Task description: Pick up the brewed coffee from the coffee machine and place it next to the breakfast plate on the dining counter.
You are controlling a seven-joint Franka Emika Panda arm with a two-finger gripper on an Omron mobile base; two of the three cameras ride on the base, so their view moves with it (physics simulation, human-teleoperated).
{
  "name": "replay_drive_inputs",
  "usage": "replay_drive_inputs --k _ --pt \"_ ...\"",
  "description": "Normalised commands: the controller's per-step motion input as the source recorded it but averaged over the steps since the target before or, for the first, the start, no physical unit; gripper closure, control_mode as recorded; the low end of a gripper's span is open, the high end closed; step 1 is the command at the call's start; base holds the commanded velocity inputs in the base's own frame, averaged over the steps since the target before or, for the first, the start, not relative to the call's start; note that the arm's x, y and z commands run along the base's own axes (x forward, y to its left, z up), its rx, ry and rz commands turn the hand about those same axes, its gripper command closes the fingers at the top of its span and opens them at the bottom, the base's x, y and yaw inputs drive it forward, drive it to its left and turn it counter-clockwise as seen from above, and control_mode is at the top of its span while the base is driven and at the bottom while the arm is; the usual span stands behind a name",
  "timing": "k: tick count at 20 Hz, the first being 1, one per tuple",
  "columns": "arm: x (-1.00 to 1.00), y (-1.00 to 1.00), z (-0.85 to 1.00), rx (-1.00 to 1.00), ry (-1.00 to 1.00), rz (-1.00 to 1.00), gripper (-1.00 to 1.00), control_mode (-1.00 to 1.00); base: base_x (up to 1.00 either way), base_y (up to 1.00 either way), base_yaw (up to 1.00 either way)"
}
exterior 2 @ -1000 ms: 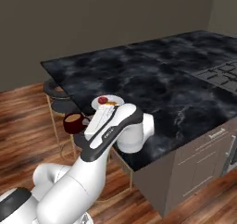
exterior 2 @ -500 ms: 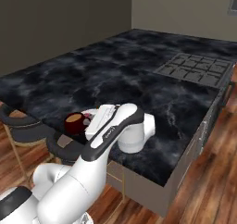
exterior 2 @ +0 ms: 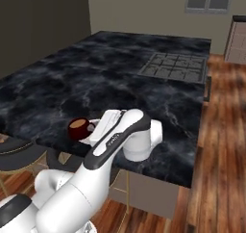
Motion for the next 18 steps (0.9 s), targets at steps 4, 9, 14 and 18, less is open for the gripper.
replay_drive_inputs --k 4,9,14,18 --pt "0.0 0.0 0.0 0.0 0.0 0.0 1.0 1.0 0.32 -0.09 -0.23" --pt "0.4 -0.29 -0.22 0.0 -0.02 -0.19 1.0 -1.0 0.0 0.0 0.0" --pt "0.4 -0.31 -0.28 0.0 -0.05 -0.2 1.0 -1.0 0.0 0.0 0.0" --pt "0.57 -0.11 -0.32 0.0 -0.06 -0.17 1.0 -1.0 0.0 0.0 0.0"
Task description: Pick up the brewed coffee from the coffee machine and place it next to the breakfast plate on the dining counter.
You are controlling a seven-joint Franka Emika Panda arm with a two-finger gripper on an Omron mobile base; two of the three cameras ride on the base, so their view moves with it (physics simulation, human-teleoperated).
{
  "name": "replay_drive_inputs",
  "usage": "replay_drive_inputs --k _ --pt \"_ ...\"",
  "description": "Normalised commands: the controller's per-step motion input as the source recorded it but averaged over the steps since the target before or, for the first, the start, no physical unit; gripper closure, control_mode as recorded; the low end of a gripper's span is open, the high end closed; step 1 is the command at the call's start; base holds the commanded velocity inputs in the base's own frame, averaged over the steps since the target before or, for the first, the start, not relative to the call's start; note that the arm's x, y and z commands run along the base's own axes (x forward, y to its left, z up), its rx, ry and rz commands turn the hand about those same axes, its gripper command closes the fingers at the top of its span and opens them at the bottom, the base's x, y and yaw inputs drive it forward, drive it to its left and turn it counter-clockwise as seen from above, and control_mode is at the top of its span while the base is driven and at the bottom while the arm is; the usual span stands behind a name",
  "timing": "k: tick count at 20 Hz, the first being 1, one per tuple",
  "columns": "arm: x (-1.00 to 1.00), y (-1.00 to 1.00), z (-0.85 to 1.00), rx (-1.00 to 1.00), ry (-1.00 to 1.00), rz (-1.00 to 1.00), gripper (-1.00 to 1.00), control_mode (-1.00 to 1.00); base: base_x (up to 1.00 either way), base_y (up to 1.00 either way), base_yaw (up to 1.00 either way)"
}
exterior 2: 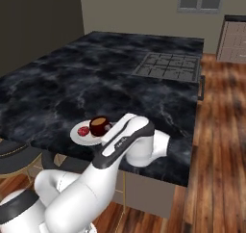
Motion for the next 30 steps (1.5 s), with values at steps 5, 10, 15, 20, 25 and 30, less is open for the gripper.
replay_drive_inputs --k 5,10,15,20,25,30 --pt "0.62 0.0 -0.31 -0.01 -0.07 -0.13 1.0 -1.0 0.0 0.0 0.0" --pt "0.62 -0.23 -0.33 0.0 -0.06 -0.07 1.0 -1.0 0.0 0.0 0.0" --pt "0.52 -0.25 -0.26 0.0 -0.04 -0.05 1.0 -1.0 0.0 0.0 0.0" --pt "0.53 -0.05 -0.32 -0.01 0.0 -0.03 1.0 -1.0 0.0 0.0 0.0" --pt "0.41 0.0 -0.35 -0.07 0.0 -0.03 1.0 -1.0 0.0 0.0 0.0" --pt "0.21 -0.16 -0.35 -0.03 0.0 -0.02 1.0 -1.0 0.0 0.0 0.0"
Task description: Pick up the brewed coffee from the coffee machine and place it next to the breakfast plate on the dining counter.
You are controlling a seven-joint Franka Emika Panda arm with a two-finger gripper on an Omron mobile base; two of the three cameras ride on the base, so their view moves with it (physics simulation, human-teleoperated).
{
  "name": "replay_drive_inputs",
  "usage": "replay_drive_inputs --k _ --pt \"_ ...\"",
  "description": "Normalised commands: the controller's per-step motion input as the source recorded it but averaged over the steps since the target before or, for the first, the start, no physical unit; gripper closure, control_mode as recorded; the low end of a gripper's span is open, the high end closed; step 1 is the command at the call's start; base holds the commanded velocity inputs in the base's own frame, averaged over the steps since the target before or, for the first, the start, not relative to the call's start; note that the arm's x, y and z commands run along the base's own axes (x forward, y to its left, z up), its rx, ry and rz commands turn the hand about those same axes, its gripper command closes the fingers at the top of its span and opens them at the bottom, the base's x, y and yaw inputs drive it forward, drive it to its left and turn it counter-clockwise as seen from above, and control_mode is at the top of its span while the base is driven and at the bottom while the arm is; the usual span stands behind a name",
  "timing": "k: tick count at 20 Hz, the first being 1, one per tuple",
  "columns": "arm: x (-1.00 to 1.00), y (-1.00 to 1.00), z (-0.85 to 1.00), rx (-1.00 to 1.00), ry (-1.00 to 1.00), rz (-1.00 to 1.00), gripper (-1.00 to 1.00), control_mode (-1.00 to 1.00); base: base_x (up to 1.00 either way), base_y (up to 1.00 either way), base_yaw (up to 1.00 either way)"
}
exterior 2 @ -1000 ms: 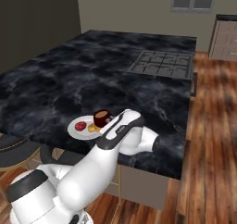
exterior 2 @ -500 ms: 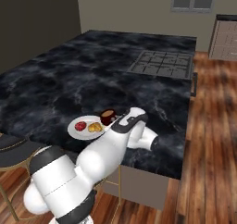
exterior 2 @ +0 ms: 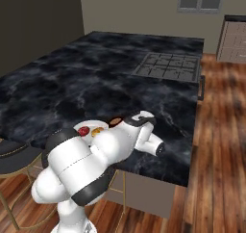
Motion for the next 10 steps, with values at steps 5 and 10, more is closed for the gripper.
replay_drive_inputs --k 5,10 --pt "0.34 -0.13 -0.33 0.0 0.0 0.0 1.0 -1.0 0.0 0.0 0.0" --pt "0.3 -0.05 -0.38 0.0 0.0 0.0 1.0 -1.0 0.0 0.0 0.0"
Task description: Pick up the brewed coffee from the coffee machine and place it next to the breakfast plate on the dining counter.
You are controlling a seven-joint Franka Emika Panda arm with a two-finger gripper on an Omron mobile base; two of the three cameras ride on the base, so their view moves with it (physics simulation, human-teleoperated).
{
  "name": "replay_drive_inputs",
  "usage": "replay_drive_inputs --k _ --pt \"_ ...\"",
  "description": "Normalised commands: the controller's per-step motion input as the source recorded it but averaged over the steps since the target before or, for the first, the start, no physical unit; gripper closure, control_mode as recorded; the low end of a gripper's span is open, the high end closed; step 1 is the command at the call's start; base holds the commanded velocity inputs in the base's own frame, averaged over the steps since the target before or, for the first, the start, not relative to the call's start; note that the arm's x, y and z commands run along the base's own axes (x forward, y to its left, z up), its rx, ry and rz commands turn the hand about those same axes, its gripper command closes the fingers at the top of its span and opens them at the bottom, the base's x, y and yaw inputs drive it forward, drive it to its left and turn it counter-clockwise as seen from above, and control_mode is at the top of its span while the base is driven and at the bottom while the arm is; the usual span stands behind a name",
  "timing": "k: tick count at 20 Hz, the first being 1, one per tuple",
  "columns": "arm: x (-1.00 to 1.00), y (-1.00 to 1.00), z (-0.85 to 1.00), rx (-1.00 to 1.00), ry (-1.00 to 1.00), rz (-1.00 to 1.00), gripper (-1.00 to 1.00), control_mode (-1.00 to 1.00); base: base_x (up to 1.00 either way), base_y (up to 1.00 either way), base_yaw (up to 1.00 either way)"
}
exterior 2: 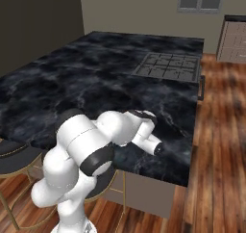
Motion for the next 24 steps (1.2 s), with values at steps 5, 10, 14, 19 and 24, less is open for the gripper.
replay_drive_inputs --k 5,10,14,19,24 --pt "0.19 -0.19 -0.34 0.0 0.0 0.0 1.0 -1.0 0.0 0.0 0.0" --pt "0.3 -0.1 -0.39 0.0 0.0 0.0 1.0 -1.0 0.0 0.0 0.0" --pt "0.32 -0.03 -0.43 0.0 0.0 0.0 1.0 -1.0 0.0 0.0 0.0" --pt "0.13 -0.18 -0.42 0.0 0.0 0.0 1.0 -1.0 0.0 0.0 0.0" --pt "-0.05 -0.03 -0.14 -0.01 0.0 0.0 -1.0 -1.0 0.0 0.0 0.0"
